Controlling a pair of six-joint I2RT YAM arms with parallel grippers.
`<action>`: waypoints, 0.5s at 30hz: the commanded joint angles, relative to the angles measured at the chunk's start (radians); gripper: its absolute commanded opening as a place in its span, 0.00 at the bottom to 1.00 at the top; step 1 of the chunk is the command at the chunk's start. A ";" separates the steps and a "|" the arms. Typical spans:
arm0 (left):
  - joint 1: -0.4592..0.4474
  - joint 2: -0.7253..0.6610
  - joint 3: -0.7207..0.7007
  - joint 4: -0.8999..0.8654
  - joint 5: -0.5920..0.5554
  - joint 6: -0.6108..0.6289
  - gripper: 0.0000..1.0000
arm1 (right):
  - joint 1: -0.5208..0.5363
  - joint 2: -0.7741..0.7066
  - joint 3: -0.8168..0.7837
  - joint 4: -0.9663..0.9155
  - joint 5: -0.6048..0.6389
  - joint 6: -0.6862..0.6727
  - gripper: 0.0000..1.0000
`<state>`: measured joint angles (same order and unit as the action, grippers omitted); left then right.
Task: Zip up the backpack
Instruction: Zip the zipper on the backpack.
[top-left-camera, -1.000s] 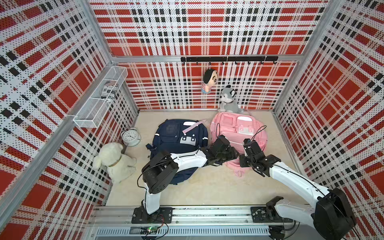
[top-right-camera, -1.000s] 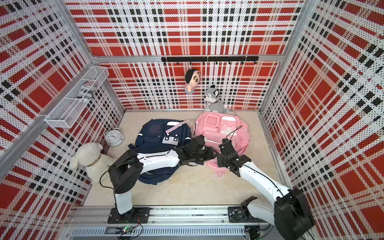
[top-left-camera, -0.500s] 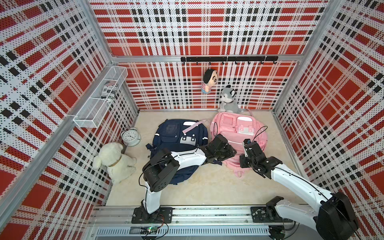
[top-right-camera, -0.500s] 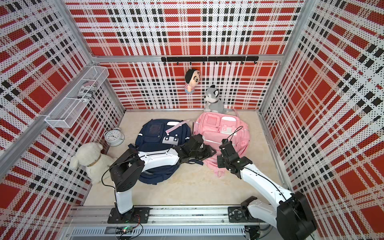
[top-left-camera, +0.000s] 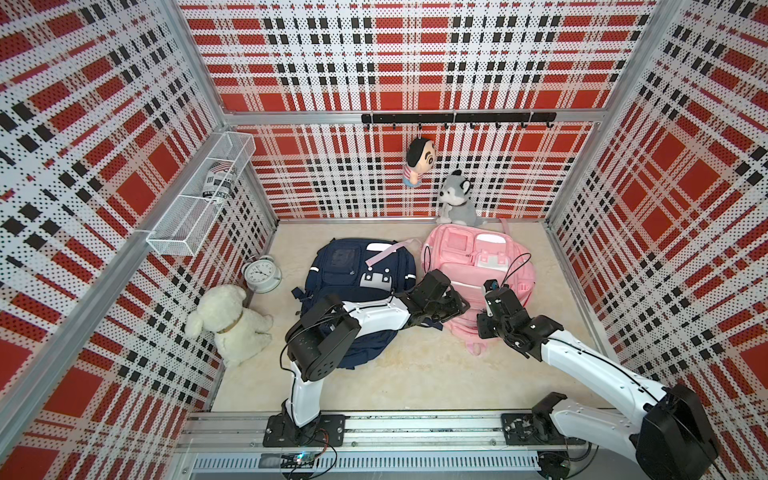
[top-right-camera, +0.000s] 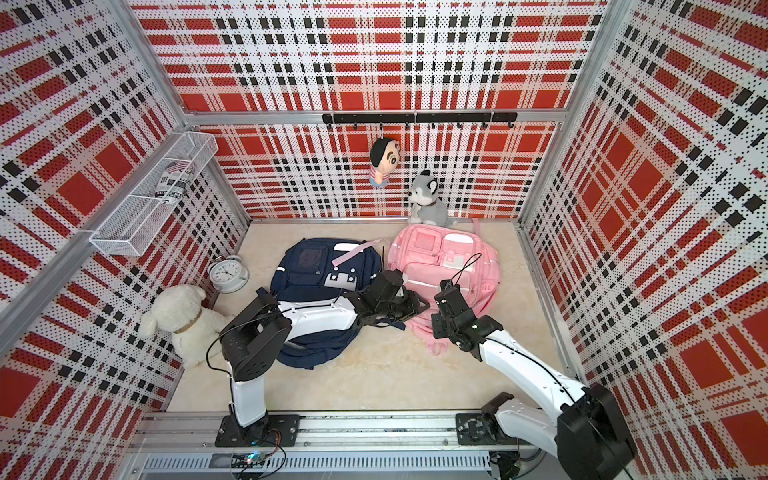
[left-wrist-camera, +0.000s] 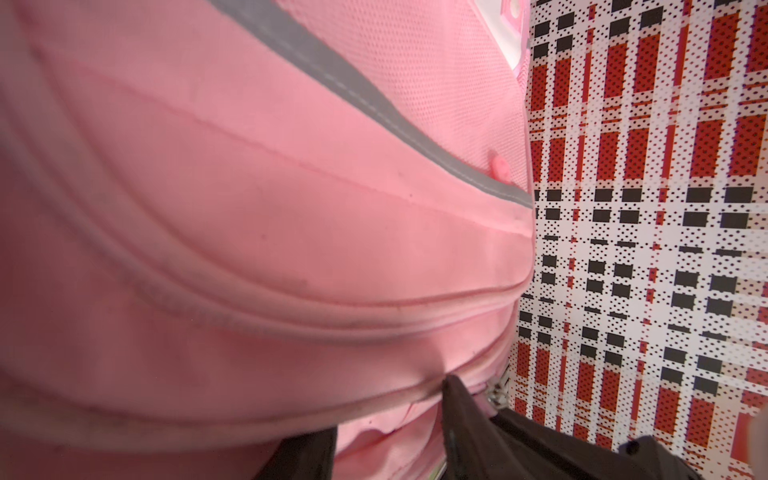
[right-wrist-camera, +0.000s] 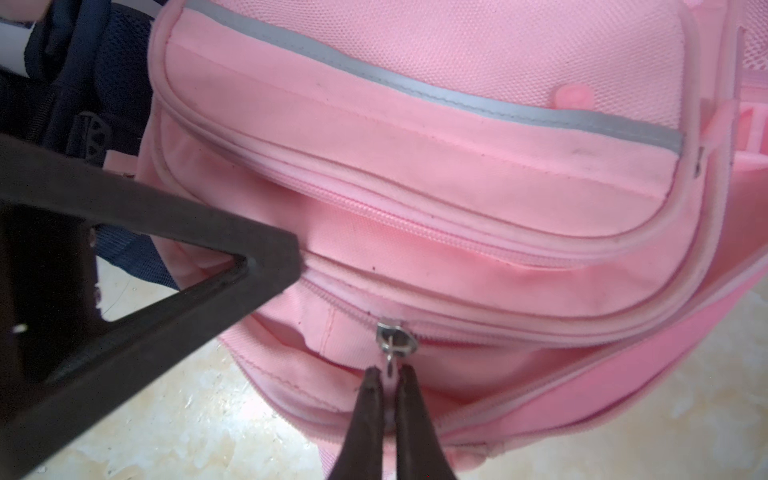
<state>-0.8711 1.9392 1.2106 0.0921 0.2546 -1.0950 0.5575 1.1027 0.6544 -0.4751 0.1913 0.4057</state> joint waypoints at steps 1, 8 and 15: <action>0.026 0.004 -0.027 0.029 -0.043 -0.002 0.49 | 0.046 -0.035 0.005 0.035 0.002 0.000 0.00; 0.032 -0.008 -0.067 0.065 -0.046 -0.052 0.52 | 0.091 -0.036 -0.014 0.064 0.059 0.040 0.00; 0.045 0.003 -0.087 0.096 -0.045 -0.075 0.50 | 0.111 -0.049 -0.044 0.093 0.038 0.035 0.00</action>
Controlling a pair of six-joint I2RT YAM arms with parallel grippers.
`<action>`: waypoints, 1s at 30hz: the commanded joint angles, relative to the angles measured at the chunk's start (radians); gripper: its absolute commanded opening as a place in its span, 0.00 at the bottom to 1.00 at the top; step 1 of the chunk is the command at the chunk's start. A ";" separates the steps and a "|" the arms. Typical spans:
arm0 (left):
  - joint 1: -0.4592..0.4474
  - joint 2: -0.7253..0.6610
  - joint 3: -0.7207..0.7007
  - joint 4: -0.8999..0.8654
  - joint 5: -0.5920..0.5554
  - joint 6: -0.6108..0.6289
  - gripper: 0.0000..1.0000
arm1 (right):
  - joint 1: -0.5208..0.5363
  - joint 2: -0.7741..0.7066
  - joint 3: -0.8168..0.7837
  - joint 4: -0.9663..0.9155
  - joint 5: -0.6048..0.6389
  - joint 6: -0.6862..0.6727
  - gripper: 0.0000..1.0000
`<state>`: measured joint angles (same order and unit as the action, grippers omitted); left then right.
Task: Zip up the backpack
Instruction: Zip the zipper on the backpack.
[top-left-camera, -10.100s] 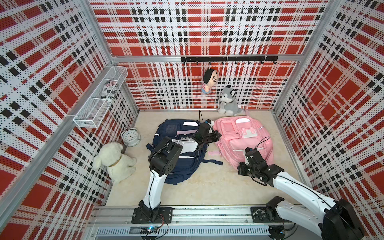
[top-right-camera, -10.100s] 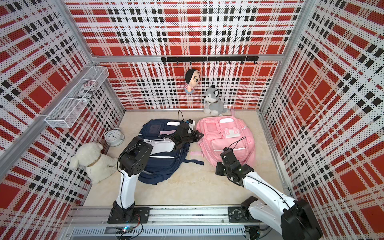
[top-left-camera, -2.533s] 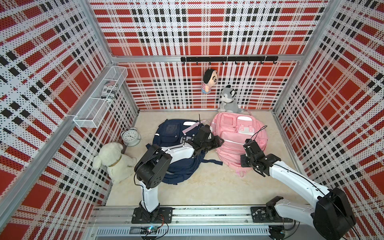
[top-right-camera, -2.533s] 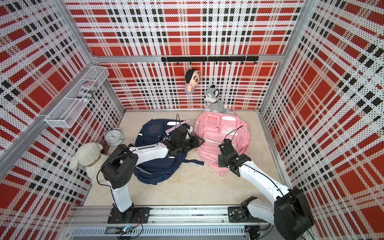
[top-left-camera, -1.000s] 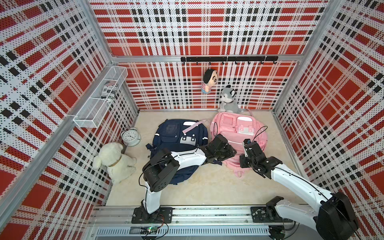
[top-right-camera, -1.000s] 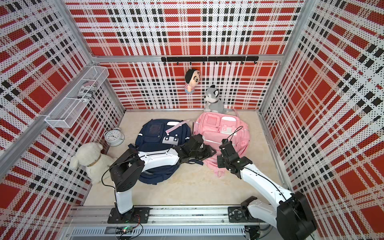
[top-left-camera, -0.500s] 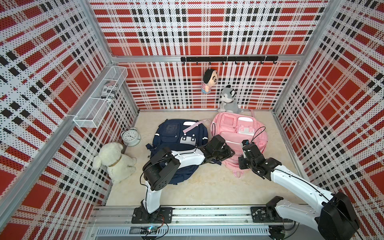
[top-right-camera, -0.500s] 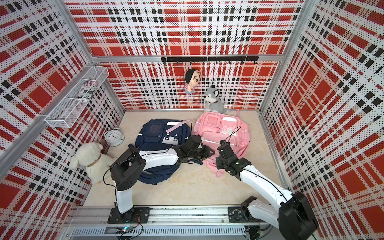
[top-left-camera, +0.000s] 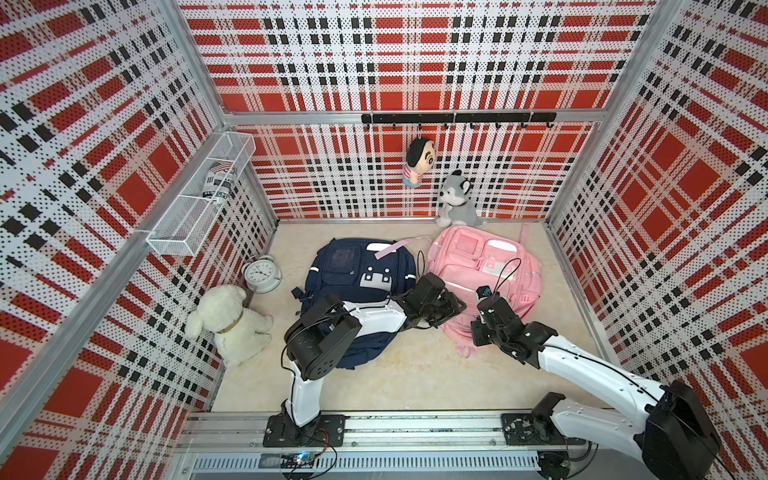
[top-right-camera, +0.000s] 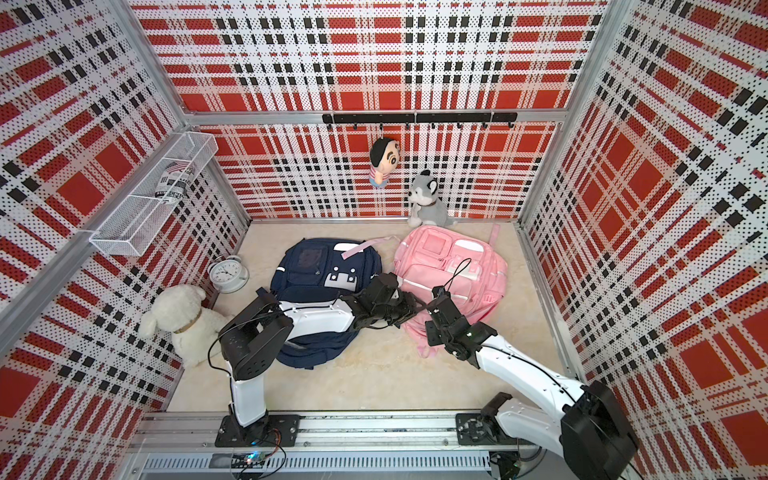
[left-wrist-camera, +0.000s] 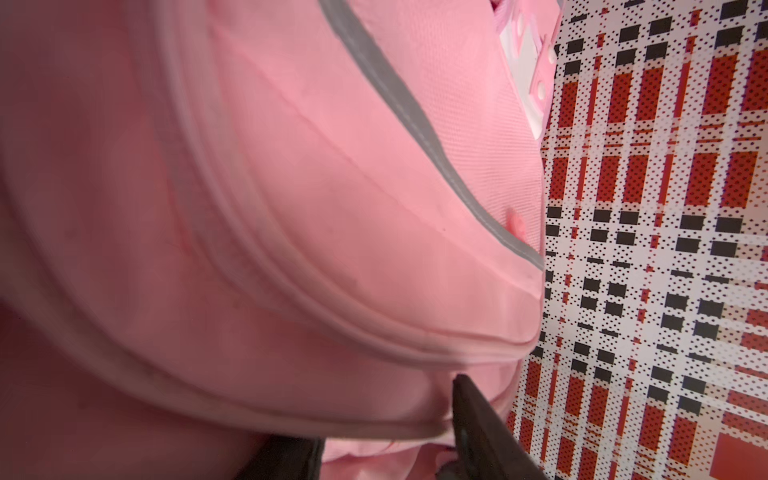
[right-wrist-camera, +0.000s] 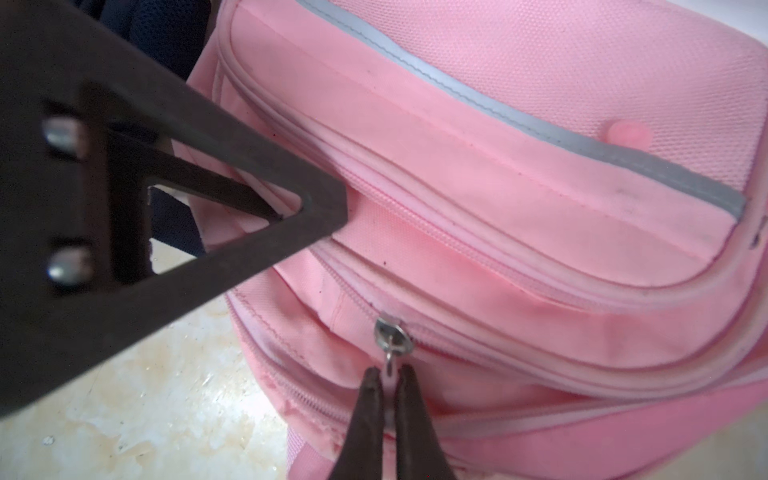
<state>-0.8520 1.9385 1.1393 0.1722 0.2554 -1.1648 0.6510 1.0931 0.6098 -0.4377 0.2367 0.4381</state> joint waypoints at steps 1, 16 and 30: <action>0.027 0.007 -0.015 0.019 -0.043 -0.003 0.49 | 0.018 -0.038 -0.004 0.055 -0.015 0.002 0.00; 0.050 0.020 -0.032 0.076 -0.004 0.000 0.00 | 0.018 -0.052 -0.028 0.043 -0.097 -0.028 0.00; 0.083 -0.008 -0.065 0.084 0.025 0.033 0.00 | 0.017 -0.045 0.013 -0.097 0.030 0.006 0.00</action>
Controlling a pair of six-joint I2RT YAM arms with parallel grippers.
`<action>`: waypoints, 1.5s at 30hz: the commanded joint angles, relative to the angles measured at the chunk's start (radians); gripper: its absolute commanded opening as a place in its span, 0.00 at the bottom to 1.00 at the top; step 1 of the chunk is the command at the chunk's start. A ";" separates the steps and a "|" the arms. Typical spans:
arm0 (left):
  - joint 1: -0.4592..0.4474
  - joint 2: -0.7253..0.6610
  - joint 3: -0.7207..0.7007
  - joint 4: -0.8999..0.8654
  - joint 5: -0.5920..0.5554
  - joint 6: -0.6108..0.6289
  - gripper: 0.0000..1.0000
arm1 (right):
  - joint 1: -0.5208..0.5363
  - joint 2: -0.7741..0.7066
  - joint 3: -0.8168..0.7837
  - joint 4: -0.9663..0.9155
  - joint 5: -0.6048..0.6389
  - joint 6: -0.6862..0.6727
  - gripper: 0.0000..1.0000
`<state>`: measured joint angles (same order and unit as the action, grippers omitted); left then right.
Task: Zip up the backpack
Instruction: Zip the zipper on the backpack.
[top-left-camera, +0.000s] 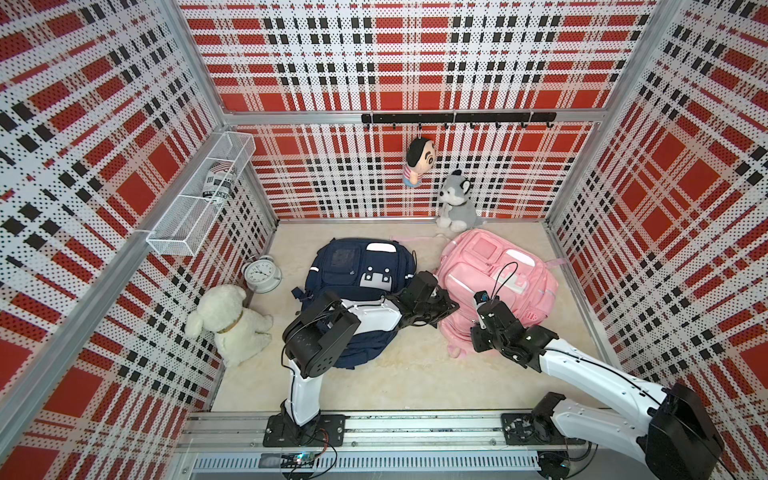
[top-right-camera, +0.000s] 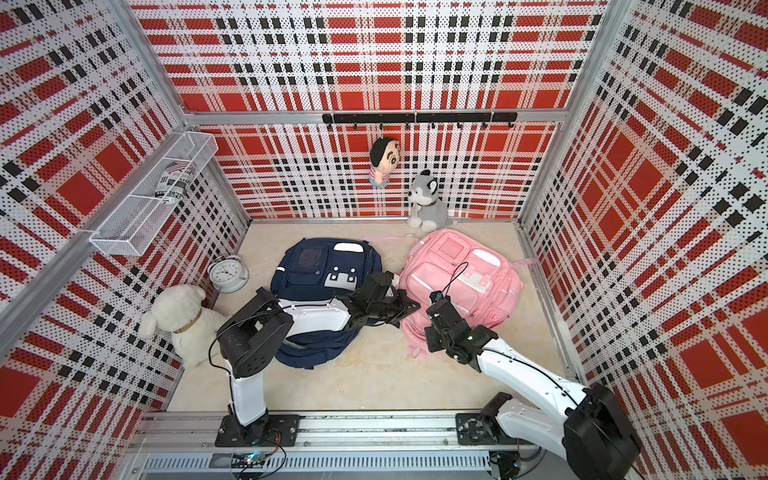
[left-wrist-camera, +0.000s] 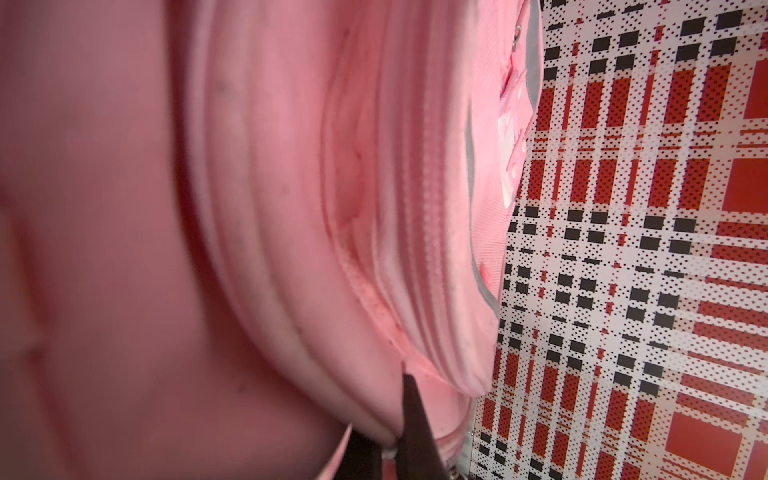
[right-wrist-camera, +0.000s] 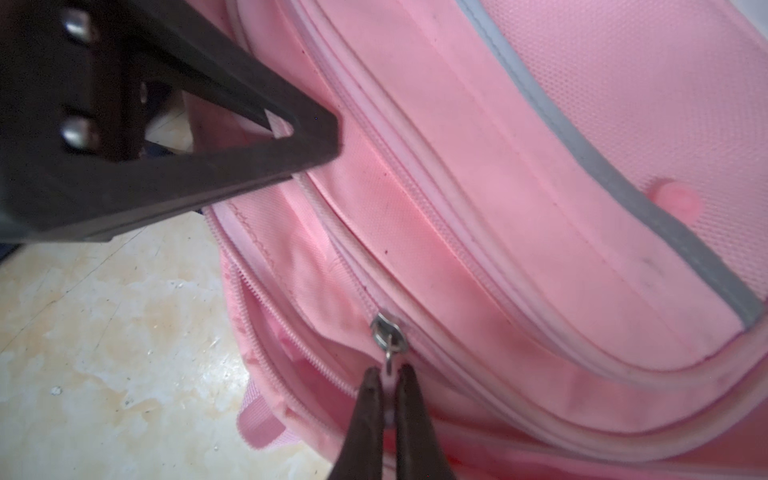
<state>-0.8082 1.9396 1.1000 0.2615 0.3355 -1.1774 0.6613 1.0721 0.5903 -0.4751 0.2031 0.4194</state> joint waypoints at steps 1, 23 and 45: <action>0.041 -0.009 -0.029 -0.005 -0.053 0.047 0.00 | 0.007 -0.021 0.034 -0.065 0.071 0.032 0.00; 0.102 -0.081 -0.061 0.037 0.059 0.087 0.00 | -0.114 0.018 0.125 -0.301 0.193 0.190 0.00; 0.124 -0.105 -0.049 0.034 0.161 0.155 0.00 | -0.369 0.319 0.337 -0.287 0.170 -0.029 0.00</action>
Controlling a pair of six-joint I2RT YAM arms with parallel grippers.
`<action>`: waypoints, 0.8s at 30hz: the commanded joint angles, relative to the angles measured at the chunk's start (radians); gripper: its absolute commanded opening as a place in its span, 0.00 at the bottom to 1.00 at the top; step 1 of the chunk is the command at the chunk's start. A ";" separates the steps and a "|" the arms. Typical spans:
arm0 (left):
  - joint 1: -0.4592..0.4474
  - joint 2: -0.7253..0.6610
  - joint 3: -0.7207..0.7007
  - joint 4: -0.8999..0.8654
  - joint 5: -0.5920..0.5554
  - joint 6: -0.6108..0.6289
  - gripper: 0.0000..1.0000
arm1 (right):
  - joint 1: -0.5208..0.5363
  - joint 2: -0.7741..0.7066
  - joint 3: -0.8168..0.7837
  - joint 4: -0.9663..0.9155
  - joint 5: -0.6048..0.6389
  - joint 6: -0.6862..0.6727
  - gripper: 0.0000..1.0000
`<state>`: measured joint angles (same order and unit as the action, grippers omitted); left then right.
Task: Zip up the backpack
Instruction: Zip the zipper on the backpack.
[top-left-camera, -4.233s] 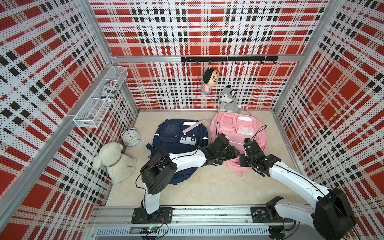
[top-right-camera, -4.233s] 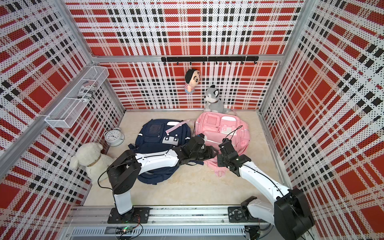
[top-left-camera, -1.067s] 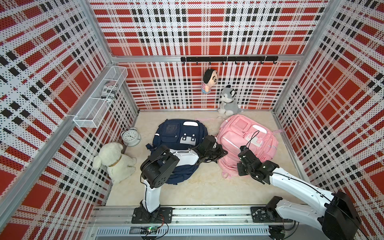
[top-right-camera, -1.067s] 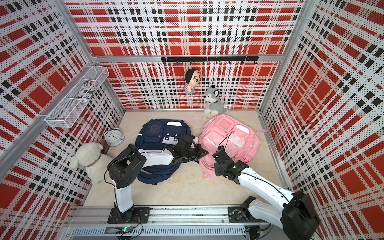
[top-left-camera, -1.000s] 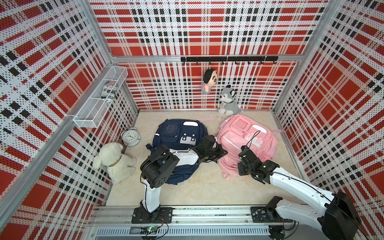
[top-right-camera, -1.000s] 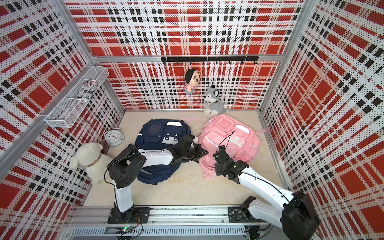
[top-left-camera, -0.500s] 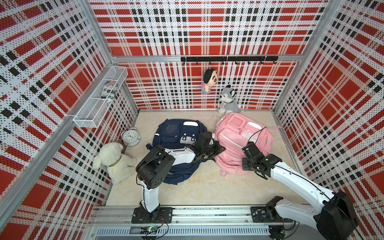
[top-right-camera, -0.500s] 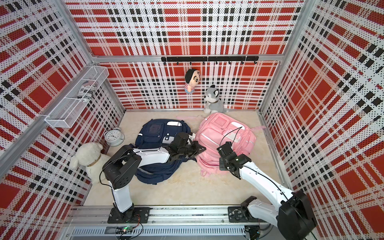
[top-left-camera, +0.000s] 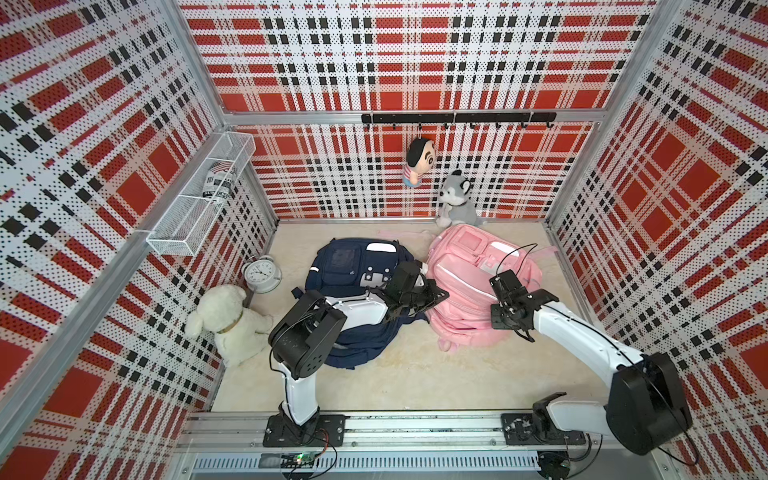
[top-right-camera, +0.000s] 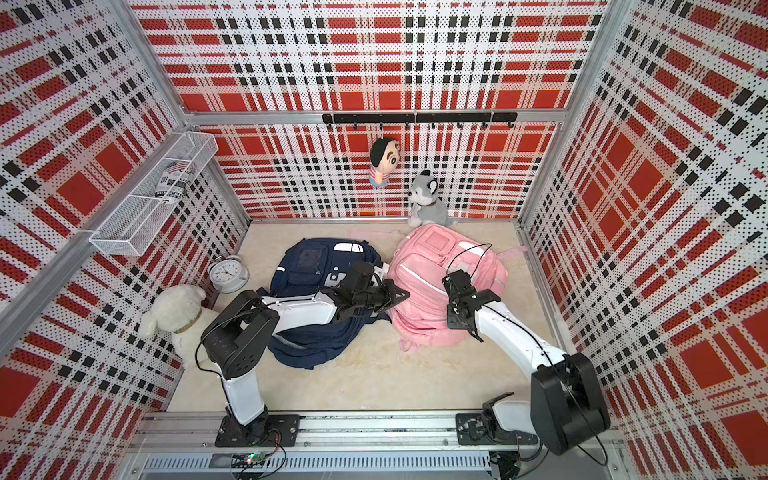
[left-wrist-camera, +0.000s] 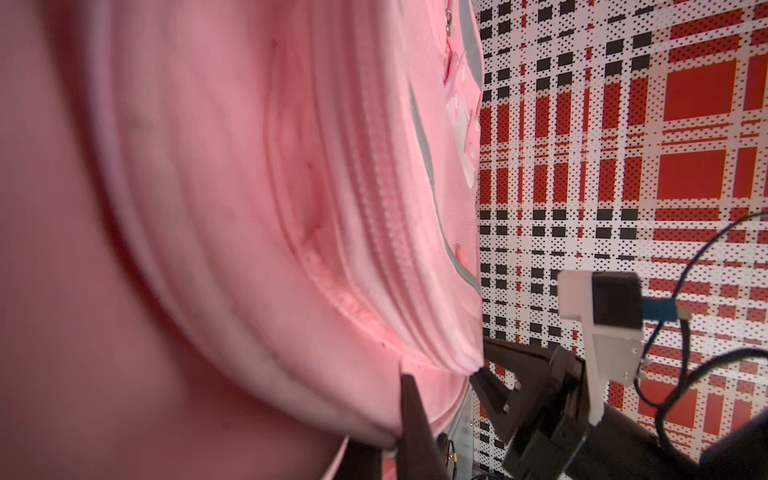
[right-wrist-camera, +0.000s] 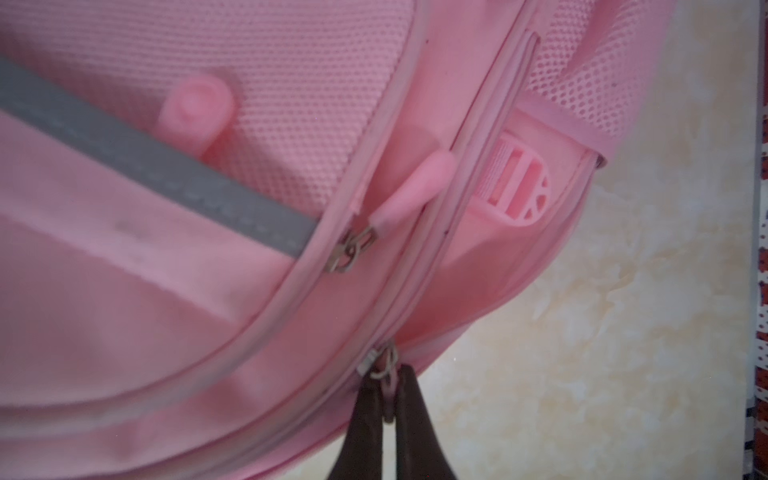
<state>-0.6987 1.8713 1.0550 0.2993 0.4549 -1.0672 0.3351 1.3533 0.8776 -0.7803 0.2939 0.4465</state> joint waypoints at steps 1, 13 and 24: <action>0.013 -0.034 -0.004 -0.001 0.044 0.044 0.00 | -0.057 0.052 0.063 0.024 0.071 -0.071 0.00; 0.012 -0.024 0.009 -0.006 0.064 0.052 0.00 | -0.209 0.115 0.088 0.181 0.054 -0.295 0.00; -0.027 -0.014 0.009 0.002 0.034 0.033 0.00 | -0.308 0.173 0.156 0.334 0.010 -0.363 0.00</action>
<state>-0.7109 1.8713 1.0554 0.3008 0.4633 -1.0634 0.0643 1.5043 0.9855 -0.5716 0.2390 0.0986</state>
